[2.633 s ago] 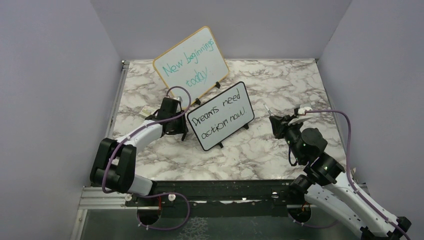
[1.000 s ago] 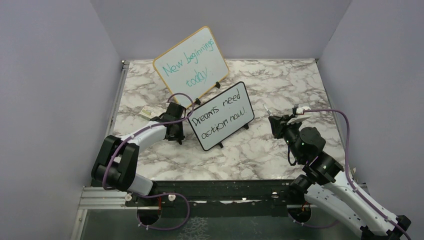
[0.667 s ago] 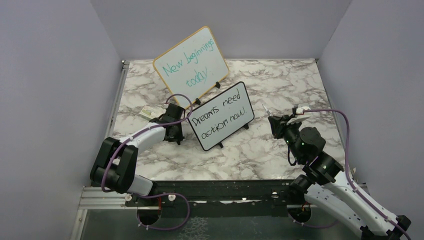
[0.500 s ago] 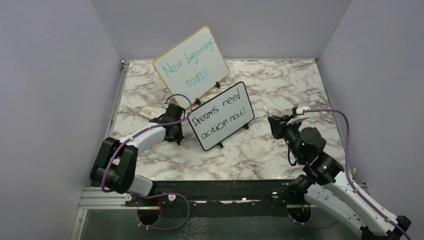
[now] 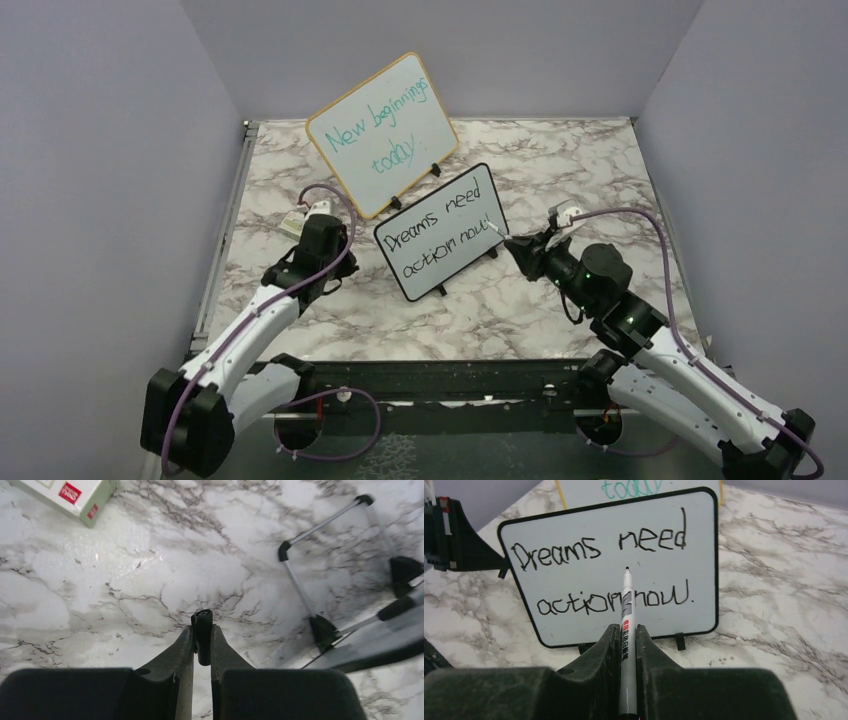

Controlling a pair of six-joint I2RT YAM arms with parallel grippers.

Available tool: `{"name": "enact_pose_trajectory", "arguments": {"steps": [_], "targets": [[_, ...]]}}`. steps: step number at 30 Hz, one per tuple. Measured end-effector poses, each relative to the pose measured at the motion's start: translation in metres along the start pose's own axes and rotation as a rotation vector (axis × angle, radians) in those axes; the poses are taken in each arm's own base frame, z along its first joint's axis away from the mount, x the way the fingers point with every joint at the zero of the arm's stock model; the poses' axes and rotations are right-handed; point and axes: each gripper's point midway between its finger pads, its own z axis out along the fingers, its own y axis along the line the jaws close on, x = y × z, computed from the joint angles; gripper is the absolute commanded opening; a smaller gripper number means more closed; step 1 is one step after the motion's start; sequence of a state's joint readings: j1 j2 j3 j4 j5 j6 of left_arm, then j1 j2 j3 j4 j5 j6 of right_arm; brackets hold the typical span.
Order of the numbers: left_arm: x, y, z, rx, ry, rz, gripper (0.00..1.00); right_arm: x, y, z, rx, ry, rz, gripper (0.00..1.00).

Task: Write a sentence on the whiteboard
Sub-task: Close the whiteboard marker at the center of the board.

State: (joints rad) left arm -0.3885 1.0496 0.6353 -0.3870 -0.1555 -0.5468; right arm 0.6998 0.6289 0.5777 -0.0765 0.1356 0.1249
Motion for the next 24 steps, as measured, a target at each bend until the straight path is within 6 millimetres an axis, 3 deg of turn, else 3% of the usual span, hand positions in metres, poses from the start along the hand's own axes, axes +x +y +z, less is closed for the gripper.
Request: {"name": "enact_pose_trajectory", "arguments": {"steps": [13,18,24], "targets": [[-0.091,-0.042,-0.099,0.268,-0.395,-0.166,0.00,0.009,0.064,0.040,-0.312,0.021,-0.019,0.00],[-0.119,-0.056,-0.135,0.376,-0.505,-0.243,0.00,-0.008,0.113,0.041,-0.434,-0.069,-0.068,0.00],[-0.136,-0.067,-0.160,0.481,-0.569,-0.372,0.00,-0.031,0.159,0.037,-0.478,-0.248,-0.126,0.00]]}}
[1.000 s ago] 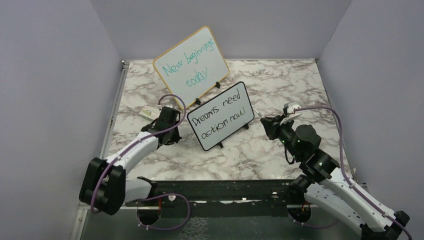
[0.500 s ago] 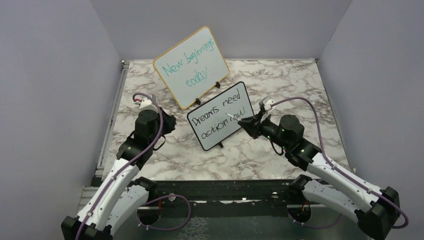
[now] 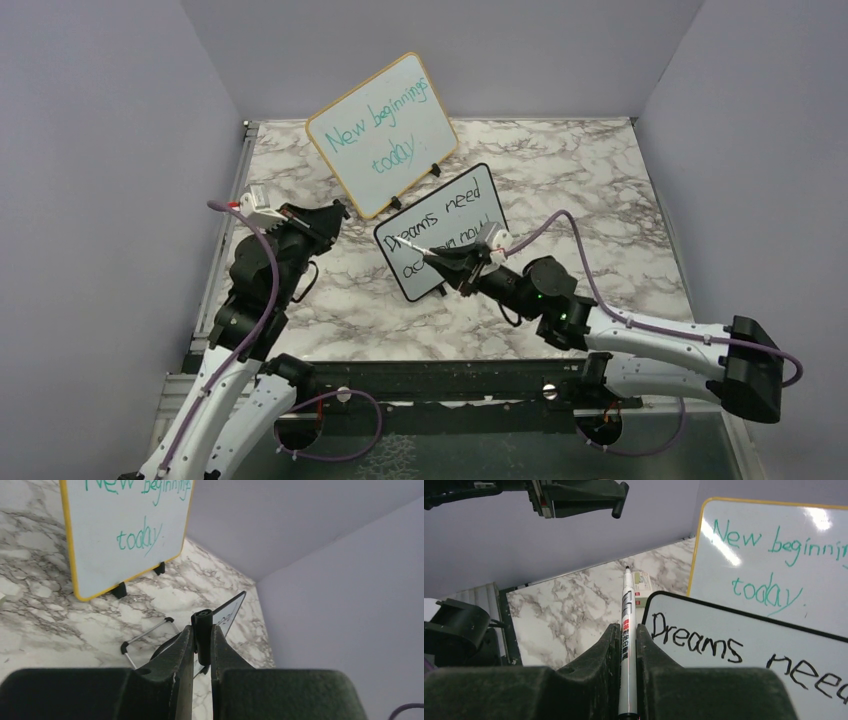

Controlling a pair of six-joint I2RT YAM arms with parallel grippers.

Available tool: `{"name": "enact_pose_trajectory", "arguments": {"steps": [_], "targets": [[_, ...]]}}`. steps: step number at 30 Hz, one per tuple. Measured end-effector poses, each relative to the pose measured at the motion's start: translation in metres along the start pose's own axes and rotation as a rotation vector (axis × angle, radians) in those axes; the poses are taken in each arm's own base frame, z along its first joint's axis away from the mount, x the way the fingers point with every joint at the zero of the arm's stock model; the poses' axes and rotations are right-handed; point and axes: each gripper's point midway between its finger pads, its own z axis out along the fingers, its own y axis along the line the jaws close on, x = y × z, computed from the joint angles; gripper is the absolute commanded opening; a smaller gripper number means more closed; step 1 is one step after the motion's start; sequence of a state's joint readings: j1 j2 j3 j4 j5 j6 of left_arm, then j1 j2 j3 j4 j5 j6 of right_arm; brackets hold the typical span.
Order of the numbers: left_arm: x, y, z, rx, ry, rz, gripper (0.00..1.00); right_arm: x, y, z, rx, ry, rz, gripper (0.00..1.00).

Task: Write a sentence on the whiteboard
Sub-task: Close the whiteboard marker at the center of the board.

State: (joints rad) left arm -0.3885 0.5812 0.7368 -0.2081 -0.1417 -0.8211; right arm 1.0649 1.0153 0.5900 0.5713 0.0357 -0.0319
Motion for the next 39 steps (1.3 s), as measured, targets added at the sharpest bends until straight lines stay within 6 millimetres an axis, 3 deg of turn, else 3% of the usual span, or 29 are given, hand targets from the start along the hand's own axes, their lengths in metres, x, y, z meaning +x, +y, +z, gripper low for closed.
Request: {"name": "enact_pose_trajectory", "arguments": {"steps": [8,19,27,39], "targets": [[-0.009,-0.015,-0.001,0.052,-0.044,-0.165,0.00,0.006,0.023,0.021,0.046,-0.081,-0.118,0.00],[0.004,-0.014,0.010,0.048,-0.004,-0.286,0.00,0.010,0.022,0.040,0.126,-0.164,-0.228,0.00],[0.018,-0.012,0.015,0.046,0.053,-0.326,0.00,-0.003,0.021,0.053,0.158,-0.222,-0.246,0.00],[0.021,-0.016,0.015,0.057,0.070,-0.373,0.00,0.001,0.019,0.056,0.177,-0.214,-0.250,0.00]]}}
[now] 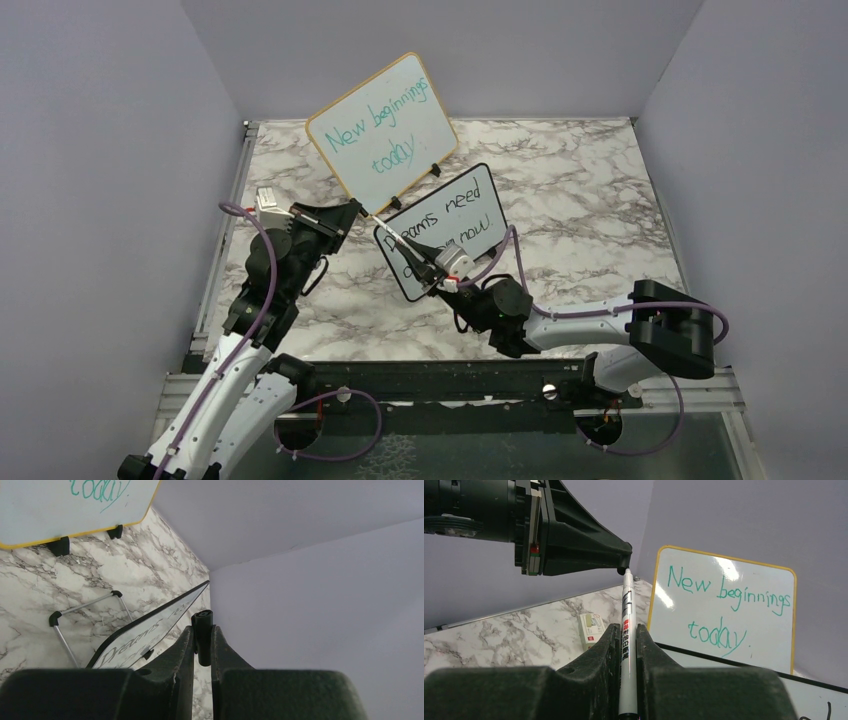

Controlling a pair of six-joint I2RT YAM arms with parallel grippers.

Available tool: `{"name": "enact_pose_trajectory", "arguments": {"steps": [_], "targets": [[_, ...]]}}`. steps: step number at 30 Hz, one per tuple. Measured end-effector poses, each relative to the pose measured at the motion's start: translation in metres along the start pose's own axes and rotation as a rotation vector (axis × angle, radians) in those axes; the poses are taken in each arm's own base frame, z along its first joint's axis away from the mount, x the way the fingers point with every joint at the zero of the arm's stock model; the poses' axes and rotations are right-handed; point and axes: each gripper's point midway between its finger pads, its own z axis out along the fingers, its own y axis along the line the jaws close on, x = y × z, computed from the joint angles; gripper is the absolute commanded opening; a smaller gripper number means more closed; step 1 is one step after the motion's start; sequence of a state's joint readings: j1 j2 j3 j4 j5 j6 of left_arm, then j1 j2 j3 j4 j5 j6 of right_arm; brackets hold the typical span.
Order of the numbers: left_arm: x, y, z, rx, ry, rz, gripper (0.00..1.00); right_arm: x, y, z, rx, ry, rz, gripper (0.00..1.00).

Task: Write a sentence on the whiteboard
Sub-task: Close the whiteboard marker at the center of the board.

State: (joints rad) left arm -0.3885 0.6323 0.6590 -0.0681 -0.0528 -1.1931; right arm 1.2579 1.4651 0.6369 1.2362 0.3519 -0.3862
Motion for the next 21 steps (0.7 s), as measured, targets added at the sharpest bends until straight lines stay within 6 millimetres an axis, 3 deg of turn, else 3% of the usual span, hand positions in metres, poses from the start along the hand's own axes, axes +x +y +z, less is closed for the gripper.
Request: {"name": "enact_pose_trajectory", "arguments": {"steps": [21], "targets": [[0.0001,-0.0049,-0.0008,0.020,0.001,-0.031,0.00,-0.0004,0.0019,0.0034,-0.003,0.009,-0.002,0.00]]}}
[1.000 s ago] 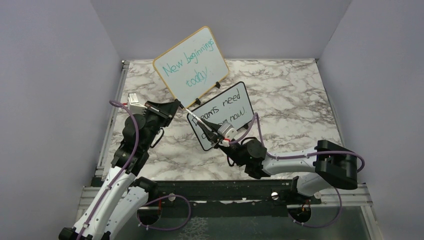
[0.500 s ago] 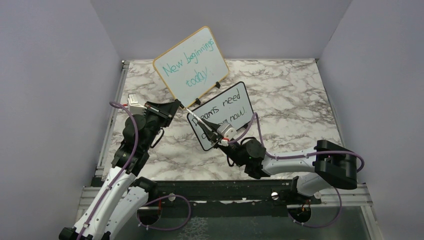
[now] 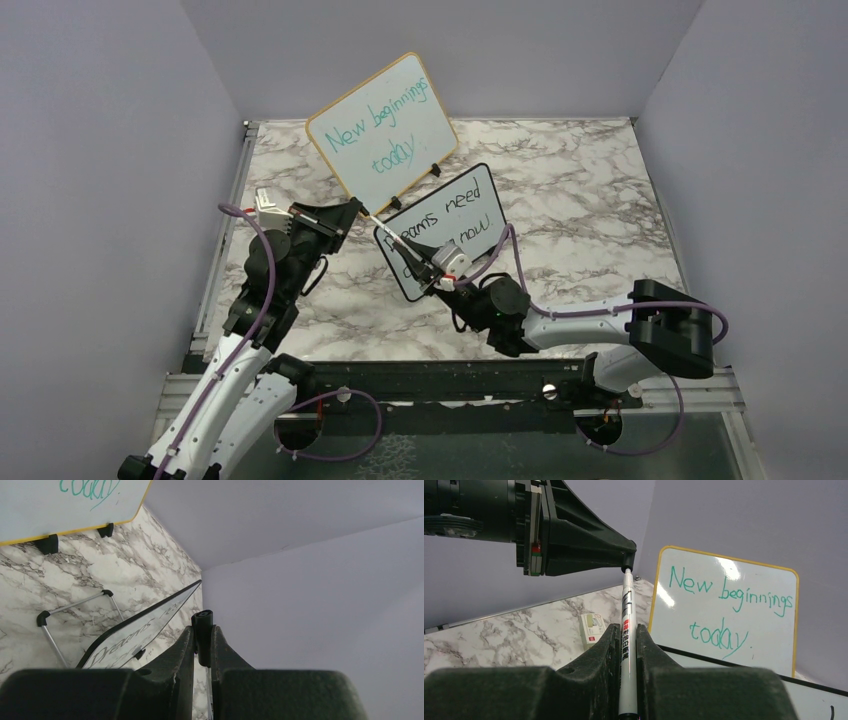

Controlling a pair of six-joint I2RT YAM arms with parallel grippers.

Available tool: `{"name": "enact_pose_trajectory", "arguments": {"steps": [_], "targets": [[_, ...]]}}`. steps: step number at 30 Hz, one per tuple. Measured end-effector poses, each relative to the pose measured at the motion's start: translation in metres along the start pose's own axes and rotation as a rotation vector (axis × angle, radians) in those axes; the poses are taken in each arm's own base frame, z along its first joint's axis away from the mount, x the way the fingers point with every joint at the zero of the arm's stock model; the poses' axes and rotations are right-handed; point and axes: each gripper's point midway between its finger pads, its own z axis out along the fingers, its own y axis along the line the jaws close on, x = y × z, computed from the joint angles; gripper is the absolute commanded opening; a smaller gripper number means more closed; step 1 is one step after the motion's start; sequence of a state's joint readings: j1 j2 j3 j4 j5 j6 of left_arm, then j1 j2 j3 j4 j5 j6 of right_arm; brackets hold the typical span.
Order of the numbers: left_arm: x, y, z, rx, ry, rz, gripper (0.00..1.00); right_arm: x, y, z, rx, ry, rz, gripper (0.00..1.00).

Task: Write a sentence on the whiteboard
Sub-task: Close the whiteboard marker at the center of the board.

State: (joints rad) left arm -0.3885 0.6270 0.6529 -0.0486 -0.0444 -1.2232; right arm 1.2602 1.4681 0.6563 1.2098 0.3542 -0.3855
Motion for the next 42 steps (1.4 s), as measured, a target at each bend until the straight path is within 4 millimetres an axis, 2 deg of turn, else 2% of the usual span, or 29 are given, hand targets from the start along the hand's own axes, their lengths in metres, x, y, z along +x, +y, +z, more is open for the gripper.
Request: {"name": "enact_pose_trajectory", "arguments": {"steps": [12,29,42], "targets": [[0.003,0.001,0.000,0.004,0.014,-0.005,0.00,0.006,0.003,0.003,0.001,0.013,-0.004,0.00],[0.018,0.004,0.000,0.038,0.078,-0.008,0.00,0.012,-0.004,0.013,0.091,0.019,0.018,0.00],[0.014,0.005,-0.002,0.090,0.045,-0.007,0.00,0.021,0.002,0.022,0.166,-0.067,0.042,0.00]]}}
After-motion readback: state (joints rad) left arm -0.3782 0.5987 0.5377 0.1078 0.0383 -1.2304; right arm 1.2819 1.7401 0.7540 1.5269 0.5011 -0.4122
